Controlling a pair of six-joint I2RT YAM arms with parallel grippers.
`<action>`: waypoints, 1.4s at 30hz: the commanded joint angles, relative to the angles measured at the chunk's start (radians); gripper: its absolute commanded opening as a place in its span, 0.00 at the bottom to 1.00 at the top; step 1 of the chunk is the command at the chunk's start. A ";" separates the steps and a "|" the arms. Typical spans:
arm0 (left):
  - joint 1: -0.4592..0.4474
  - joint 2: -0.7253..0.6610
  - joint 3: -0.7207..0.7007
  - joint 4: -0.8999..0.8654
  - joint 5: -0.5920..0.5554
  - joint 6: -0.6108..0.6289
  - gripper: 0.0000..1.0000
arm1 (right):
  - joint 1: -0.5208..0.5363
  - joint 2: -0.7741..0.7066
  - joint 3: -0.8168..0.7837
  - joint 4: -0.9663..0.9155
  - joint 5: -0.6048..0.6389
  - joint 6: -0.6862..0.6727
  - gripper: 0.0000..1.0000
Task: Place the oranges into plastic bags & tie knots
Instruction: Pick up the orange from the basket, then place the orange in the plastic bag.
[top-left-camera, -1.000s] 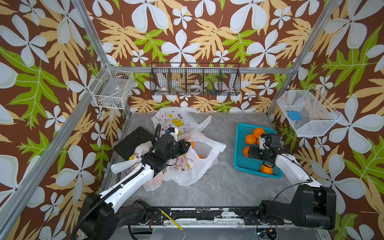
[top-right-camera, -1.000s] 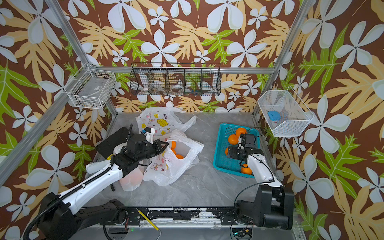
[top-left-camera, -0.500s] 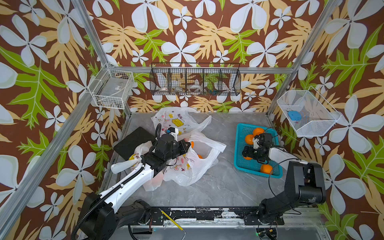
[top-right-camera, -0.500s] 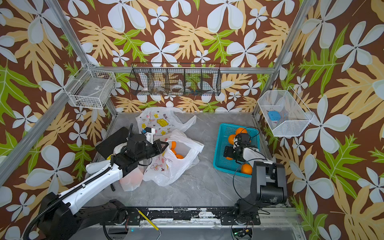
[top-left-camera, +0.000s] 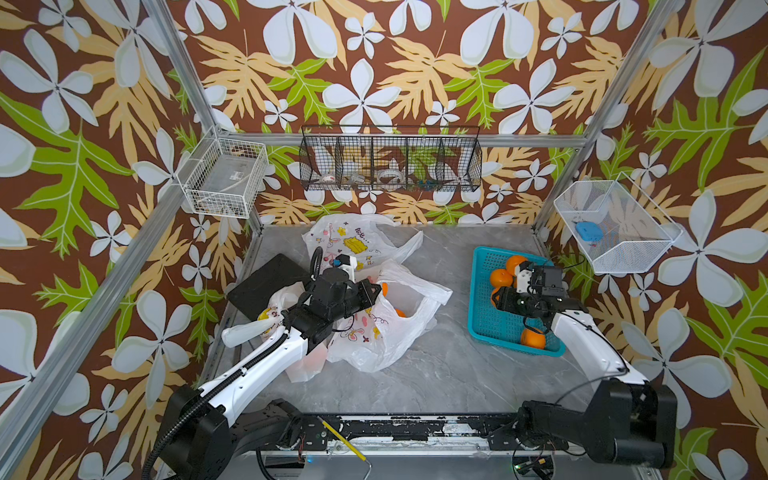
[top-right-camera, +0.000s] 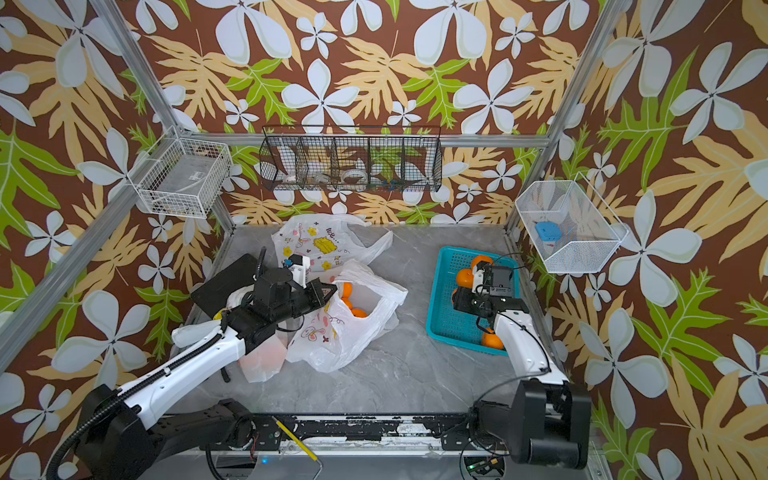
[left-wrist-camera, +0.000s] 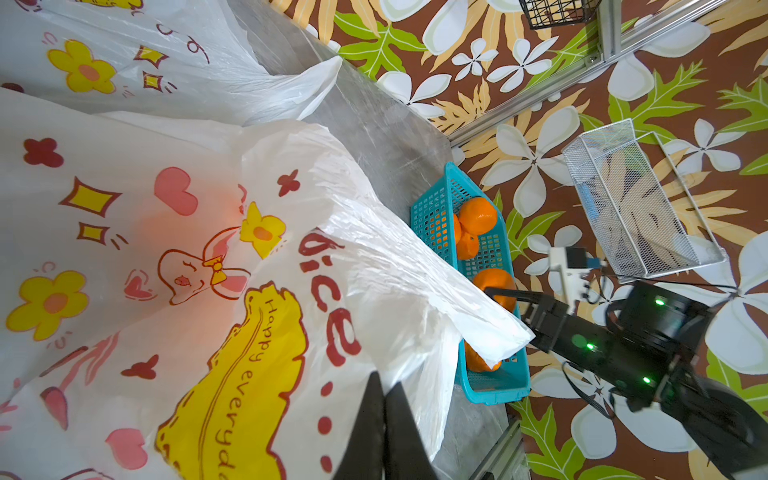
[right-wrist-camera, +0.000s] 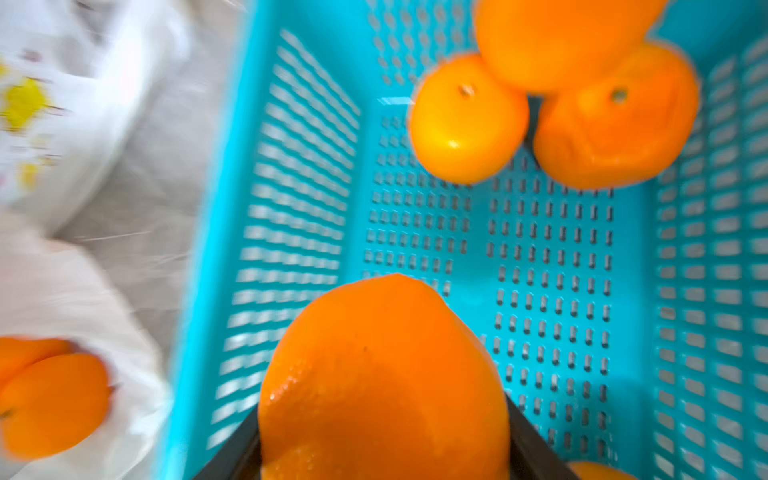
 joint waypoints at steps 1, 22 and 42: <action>0.003 0.004 0.005 0.012 -0.012 0.007 0.00 | 0.103 -0.098 0.032 -0.077 -0.063 0.051 0.59; 0.003 0.011 0.005 0.015 0.007 0.022 0.00 | 0.814 0.291 0.231 0.300 0.153 0.214 0.63; 0.012 0.038 0.011 0.021 -0.018 0.022 0.00 | 0.796 0.040 0.273 0.110 0.112 0.162 0.85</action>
